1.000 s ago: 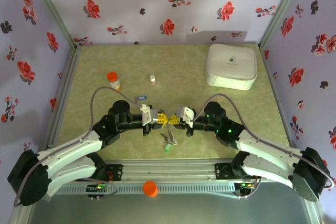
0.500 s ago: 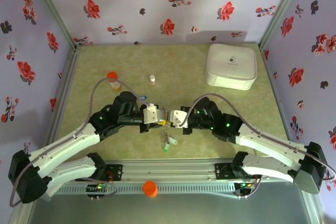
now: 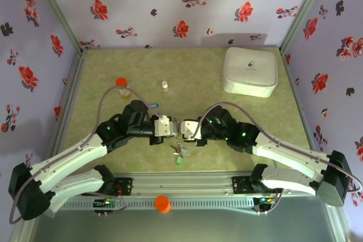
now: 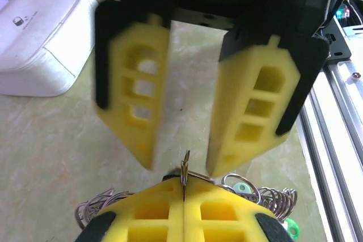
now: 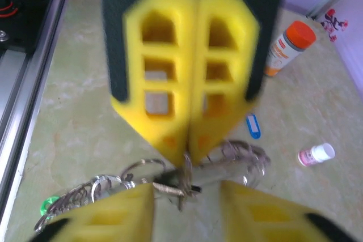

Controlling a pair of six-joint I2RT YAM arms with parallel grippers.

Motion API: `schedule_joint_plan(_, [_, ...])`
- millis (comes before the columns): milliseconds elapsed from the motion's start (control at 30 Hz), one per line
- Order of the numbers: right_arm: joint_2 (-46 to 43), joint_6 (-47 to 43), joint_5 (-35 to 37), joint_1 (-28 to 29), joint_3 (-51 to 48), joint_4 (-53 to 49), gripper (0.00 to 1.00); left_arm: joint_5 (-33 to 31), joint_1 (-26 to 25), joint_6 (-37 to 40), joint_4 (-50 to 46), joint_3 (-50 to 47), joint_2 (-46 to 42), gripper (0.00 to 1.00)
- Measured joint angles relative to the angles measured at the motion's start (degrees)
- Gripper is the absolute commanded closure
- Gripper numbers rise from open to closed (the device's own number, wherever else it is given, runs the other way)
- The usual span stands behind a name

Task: Put the keys on the keyring

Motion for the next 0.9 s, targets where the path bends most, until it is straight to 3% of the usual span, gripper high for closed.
schedule_joint_plan(133, [-2.71, 2.97, -3.56, -4.50, -5.25, 3.85, 0.61, 0.11, 0.00, -0.46, 4.66, -4.39, -2.27, 1.00])
schedule_joint_plan(467, [-2.45, 4.74, -10.34, -4.76, -7.15, 6.99, 0.69, 0.31, 0.00, -1.75, 10.16, -7.50, -2.29, 1.00])
schedule_joint_plan(633, [-1.09, 4.79, -11.04, -4.74, -7.13, 7.39, 0.75, 0.31, 0.00, -2.16, 11.45, -7.54, -2.27, 1.00])
schedule_joint_plan(900, [-0.90, 5.75, -10.21, -4.74, -7.10, 10.51, 0.74, 0.31, 0.00, -3.06, 12.11, -7.56, -2.27, 1.00])
